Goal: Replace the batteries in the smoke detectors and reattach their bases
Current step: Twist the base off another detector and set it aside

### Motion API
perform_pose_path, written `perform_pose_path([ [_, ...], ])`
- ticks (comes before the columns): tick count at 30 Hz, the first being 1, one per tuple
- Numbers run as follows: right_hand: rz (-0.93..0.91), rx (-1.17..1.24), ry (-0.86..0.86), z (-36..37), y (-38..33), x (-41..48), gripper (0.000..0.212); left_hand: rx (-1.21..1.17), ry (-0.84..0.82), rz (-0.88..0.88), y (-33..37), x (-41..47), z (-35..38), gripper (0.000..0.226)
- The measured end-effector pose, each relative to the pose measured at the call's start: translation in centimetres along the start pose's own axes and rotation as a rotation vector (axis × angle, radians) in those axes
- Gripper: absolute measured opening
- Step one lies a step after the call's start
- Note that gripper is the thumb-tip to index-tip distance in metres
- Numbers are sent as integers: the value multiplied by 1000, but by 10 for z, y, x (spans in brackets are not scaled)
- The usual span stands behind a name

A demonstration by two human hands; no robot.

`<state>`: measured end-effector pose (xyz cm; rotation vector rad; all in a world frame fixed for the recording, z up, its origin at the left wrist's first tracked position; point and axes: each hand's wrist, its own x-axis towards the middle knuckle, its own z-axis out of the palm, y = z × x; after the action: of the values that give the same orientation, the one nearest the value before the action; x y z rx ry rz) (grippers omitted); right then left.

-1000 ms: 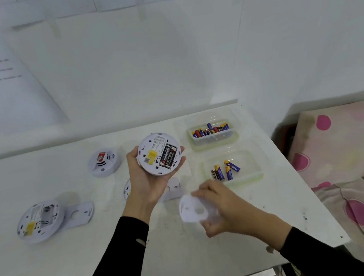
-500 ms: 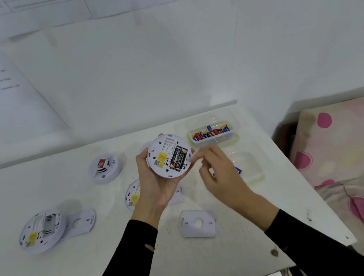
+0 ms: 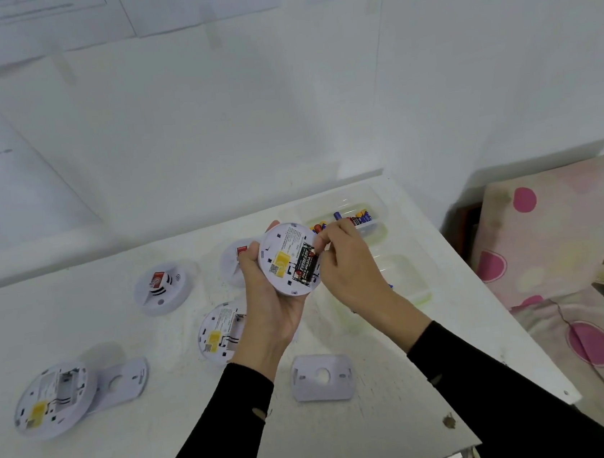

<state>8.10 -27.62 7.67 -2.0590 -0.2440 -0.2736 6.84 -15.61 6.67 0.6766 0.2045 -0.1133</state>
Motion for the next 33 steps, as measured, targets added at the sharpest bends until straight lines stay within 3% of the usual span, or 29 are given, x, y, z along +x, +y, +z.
perform_pose_path([
  [3,76,88,-14,-9,-8,-1,11,21,20,-6,-3,3,2,45],
  [7,41,149,-91,-18,-12,-10,13,30,12,-4,-6,8,-1,45],
  [11,172,298,111,-44,10,6,11,-4,18,-13,-7,10,-8,42],
  [13,260,83,48,-63,32,14,7,-19,29,-15,-7,10,-12,41],
  [16,319,-322,-289,-73,59,7,5,-54,18,-18,-7,10,-13,41],
  [19,343,-441,-435,-66,66,-6,13,-95,-4,-24,-8,10,-10,43],
  [22,241,-378,-269,-59,57,-7,17,-113,-45,-32,-10,10,-8,46],
  [25,-25,-100,-41,-49,26,-8,9,-118,-51,-35,-9,9,-5,49],
  [28,-187,-102,-55,-36,4,-9,28,-92,-42,-39,-7,5,2,53],
  [33,-225,-101,-171,-26,1,-8,56,-33,-39,-8,-6,2,6,49],
])
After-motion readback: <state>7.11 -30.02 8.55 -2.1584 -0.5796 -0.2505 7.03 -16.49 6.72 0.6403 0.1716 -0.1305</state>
